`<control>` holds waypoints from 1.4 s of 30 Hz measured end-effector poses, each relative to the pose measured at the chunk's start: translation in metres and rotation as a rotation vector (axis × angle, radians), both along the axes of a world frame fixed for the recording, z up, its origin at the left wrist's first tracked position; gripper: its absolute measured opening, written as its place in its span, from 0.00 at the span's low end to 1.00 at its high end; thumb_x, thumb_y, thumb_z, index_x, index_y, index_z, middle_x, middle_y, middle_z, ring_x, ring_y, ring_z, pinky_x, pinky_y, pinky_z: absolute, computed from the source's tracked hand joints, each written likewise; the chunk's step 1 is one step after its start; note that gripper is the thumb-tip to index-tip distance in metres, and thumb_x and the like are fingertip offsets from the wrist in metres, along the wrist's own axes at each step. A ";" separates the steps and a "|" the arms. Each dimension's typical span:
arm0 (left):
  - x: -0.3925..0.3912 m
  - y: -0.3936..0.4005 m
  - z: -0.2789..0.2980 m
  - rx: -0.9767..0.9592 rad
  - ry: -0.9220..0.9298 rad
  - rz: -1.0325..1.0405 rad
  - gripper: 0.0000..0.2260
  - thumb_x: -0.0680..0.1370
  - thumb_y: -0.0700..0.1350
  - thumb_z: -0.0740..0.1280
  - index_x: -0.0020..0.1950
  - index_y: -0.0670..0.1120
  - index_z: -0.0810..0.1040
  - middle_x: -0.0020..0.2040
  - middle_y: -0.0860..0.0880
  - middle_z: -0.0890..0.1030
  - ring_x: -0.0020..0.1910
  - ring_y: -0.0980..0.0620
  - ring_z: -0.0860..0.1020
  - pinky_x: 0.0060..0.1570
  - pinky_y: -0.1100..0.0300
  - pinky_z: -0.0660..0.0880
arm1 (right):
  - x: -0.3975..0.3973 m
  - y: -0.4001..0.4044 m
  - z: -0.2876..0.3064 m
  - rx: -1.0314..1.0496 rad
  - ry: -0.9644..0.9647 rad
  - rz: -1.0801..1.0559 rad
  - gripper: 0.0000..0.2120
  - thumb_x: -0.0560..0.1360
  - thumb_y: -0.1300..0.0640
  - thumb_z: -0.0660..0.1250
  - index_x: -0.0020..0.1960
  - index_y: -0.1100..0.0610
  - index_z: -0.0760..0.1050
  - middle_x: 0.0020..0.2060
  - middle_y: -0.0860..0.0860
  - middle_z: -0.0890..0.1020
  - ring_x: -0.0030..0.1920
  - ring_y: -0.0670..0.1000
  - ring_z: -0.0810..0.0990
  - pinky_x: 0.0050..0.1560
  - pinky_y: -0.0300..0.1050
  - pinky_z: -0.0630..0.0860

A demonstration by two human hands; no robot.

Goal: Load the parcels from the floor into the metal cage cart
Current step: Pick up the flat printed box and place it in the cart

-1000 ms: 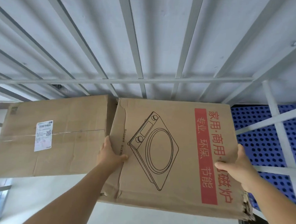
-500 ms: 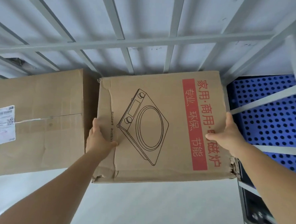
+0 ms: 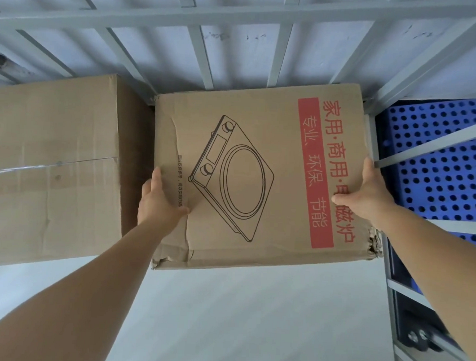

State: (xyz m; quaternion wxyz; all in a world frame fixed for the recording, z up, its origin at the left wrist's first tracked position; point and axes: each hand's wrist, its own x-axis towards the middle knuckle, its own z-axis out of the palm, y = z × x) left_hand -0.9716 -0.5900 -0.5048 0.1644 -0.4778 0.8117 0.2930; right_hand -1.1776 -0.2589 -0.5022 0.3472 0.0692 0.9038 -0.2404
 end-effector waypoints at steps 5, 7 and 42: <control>0.000 0.003 0.001 0.015 -0.045 -0.039 0.49 0.68 0.44 0.78 0.78 0.55 0.48 0.76 0.48 0.56 0.67 0.42 0.69 0.62 0.42 0.73 | 0.003 -0.002 0.005 0.076 -0.015 0.093 0.57 0.69 0.57 0.77 0.80 0.50 0.38 0.76 0.51 0.55 0.73 0.56 0.64 0.68 0.55 0.67; 0.000 0.007 0.007 0.018 -0.089 -0.073 0.48 0.69 0.46 0.77 0.78 0.54 0.48 0.77 0.49 0.52 0.69 0.41 0.68 0.64 0.42 0.72 | 0.009 -0.005 0.012 0.123 -0.026 0.121 0.57 0.68 0.55 0.78 0.80 0.49 0.38 0.77 0.51 0.54 0.73 0.57 0.65 0.68 0.56 0.69; 0.118 0.203 0.489 -0.234 0.288 -1.016 0.40 0.75 0.54 0.69 0.79 0.49 0.48 0.78 0.51 0.56 0.76 0.50 0.57 0.75 0.52 0.54 | 0.308 0.070 0.494 0.240 0.547 0.300 0.38 0.76 0.47 0.67 0.77 0.54 0.51 0.75 0.49 0.60 0.75 0.52 0.58 0.74 0.50 0.57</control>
